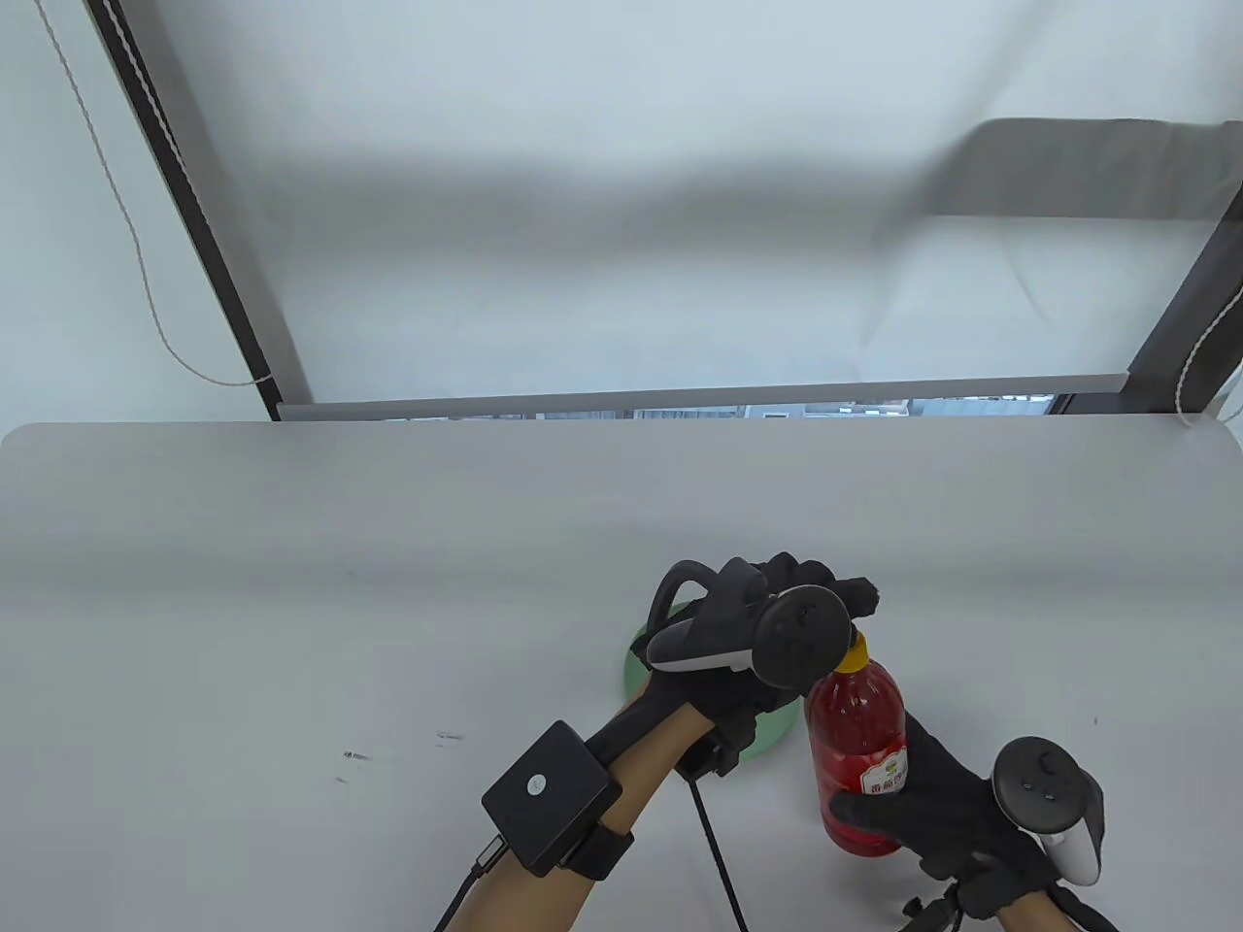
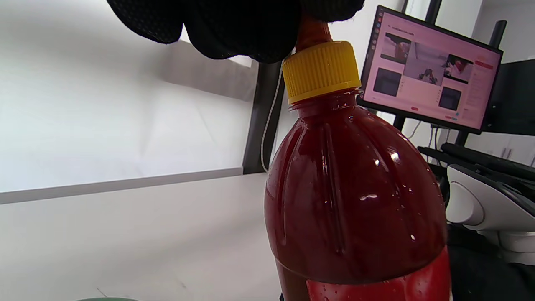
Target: Squeeze ketchup bottle to draw patterns on plate
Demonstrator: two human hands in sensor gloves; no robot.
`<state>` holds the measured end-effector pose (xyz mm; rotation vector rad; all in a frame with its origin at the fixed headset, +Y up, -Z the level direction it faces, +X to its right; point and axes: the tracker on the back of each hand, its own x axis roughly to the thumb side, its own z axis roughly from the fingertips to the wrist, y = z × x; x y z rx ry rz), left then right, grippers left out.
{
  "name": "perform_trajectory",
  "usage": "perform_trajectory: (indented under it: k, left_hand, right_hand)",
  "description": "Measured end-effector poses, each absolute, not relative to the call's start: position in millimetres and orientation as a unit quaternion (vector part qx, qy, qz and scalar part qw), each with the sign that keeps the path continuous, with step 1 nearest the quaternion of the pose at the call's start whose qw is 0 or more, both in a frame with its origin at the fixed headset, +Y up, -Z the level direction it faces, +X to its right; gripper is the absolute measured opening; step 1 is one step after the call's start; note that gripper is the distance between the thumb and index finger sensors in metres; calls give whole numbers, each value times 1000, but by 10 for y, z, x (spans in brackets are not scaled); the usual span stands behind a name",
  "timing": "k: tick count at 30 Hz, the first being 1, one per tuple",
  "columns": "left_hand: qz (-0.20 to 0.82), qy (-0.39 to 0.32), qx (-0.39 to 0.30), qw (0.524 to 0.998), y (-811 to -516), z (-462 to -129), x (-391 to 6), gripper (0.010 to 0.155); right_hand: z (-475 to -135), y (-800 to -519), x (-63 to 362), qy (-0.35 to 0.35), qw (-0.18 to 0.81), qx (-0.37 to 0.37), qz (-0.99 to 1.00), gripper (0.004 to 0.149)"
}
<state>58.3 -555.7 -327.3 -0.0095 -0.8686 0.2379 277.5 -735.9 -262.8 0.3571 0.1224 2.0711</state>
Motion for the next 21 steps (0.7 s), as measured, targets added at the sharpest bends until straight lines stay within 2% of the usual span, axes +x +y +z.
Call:
perform_trajectory:
  k: [9,15,21]
  left_hand:
    - [123,-436,-21,891,-5650,-3350,528,51]
    - [110,-430,60,894,-5650,-3286,548,50]
    - [92,-433,58,895,-5657,-3246,571,48]
  right_hand:
    - [-2622,-7372,2741,55,476,162,863,101]
    - [-2616,-7367,2726,51,479,167,860,101]
    - [-2620,-7366,2737,39,474,168,864,101]
